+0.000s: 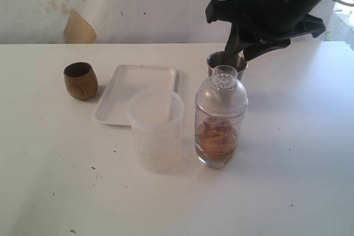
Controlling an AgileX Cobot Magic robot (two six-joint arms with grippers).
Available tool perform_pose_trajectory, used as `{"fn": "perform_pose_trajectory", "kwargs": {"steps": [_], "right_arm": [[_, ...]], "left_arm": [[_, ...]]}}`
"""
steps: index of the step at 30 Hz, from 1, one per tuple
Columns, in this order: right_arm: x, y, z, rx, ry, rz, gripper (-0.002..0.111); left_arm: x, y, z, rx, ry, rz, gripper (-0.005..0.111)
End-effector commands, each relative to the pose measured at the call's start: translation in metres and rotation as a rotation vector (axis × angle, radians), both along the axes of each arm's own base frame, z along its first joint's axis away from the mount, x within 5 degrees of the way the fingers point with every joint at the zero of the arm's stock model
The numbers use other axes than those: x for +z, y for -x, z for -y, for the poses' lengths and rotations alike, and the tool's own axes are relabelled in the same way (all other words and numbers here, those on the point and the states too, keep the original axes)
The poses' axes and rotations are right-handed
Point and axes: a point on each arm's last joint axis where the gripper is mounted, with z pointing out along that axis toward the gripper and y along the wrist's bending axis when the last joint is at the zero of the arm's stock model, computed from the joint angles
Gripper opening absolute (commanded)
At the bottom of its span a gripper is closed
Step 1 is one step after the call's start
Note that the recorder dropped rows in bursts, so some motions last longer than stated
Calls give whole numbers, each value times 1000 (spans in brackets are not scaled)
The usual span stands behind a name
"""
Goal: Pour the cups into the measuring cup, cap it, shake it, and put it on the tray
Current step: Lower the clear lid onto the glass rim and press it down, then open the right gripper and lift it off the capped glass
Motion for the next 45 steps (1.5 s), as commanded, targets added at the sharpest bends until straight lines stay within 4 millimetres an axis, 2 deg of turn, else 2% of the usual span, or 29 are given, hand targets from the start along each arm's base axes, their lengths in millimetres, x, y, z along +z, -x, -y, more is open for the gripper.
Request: {"fn": "perform_pose_trajectory", "kwargs": {"steps": [1, 6, 10, 20, 31, 40, 45], "right_arm": [[9, 2, 0, 63, 12, 56, 0], [-1, 2, -9, 106, 11, 36, 0], [-16, -3, -11, 111, 31, -17, 0], [-30, -10, -15, 122, 43, -59, 0], [-28, -9, -22, 141, 32, -44, 0], [-2, -6, -21, 142, 11, 32, 0], [0, -5, -21, 149, 15, 17, 0]], "left_arm": [[-1, 0, 0, 0, 3, 10, 0], [-1, 0, 0, 0, 3, 10, 0], [-1, 0, 0, 0, 3, 10, 0], [-1, 0, 0, 0, 3, 10, 0], [-1, 0, 0, 0, 3, 10, 0], [-1, 0, 0, 0, 3, 10, 0], [-1, 0, 0, 0, 3, 10, 0]]}}
